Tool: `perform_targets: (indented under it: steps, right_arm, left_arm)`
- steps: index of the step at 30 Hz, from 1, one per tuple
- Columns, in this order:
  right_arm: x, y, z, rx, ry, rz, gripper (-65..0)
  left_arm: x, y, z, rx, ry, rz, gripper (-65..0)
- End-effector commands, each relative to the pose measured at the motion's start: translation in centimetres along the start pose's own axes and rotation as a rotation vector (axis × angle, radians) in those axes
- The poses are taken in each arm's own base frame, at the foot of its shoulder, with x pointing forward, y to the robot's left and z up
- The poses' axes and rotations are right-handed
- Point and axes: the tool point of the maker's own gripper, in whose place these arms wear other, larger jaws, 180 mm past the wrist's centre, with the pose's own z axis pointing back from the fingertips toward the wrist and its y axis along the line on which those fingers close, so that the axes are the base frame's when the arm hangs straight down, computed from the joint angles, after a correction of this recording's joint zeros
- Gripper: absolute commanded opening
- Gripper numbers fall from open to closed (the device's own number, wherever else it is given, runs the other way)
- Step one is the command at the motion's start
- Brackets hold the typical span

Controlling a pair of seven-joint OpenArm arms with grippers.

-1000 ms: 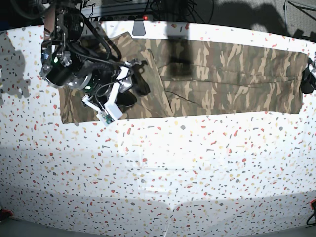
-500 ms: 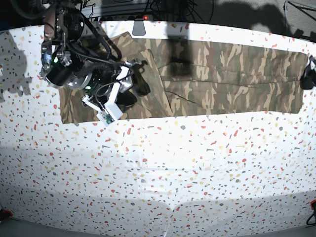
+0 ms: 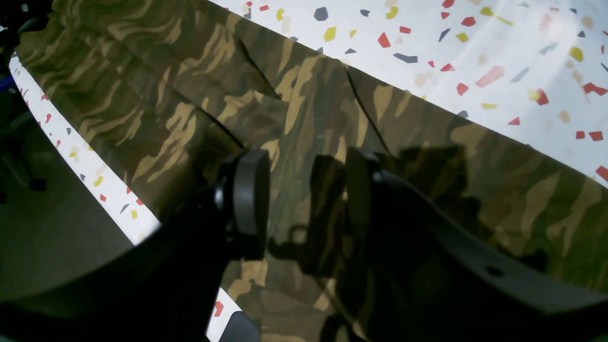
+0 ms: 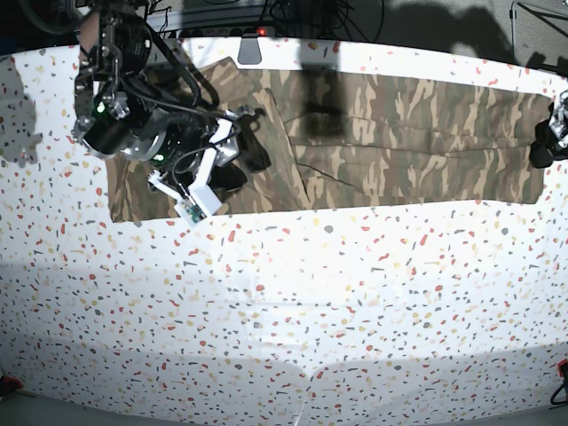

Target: Fold the T-shirt properly

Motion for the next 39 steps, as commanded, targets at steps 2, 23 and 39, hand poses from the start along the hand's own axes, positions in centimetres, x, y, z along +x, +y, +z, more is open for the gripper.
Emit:
perform_targets:
  steps: [2, 23, 39]
  right_arm:
    - [1.4, 0.2, 0.3, 0.009, -0.048, 0.022, -38.4]
    - [3.7, 2.2, 0.1, 0.093, -0.168, -0.035, -38.4]
    - [3.4, 5.2, -1.7, 0.144, -0.122, 0.052, -38.4]
  left_arm:
    - [-2.1, 0.0, -0.5, 0.017, 0.117, -0.030, -40.6]
    - [5.7, 4.6, 4.6, 0.255, -0.012, -0.295, -65.0]
    - [5.5, -1.1, 5.3, 0.051, 0.041, -0.265, -65.0]
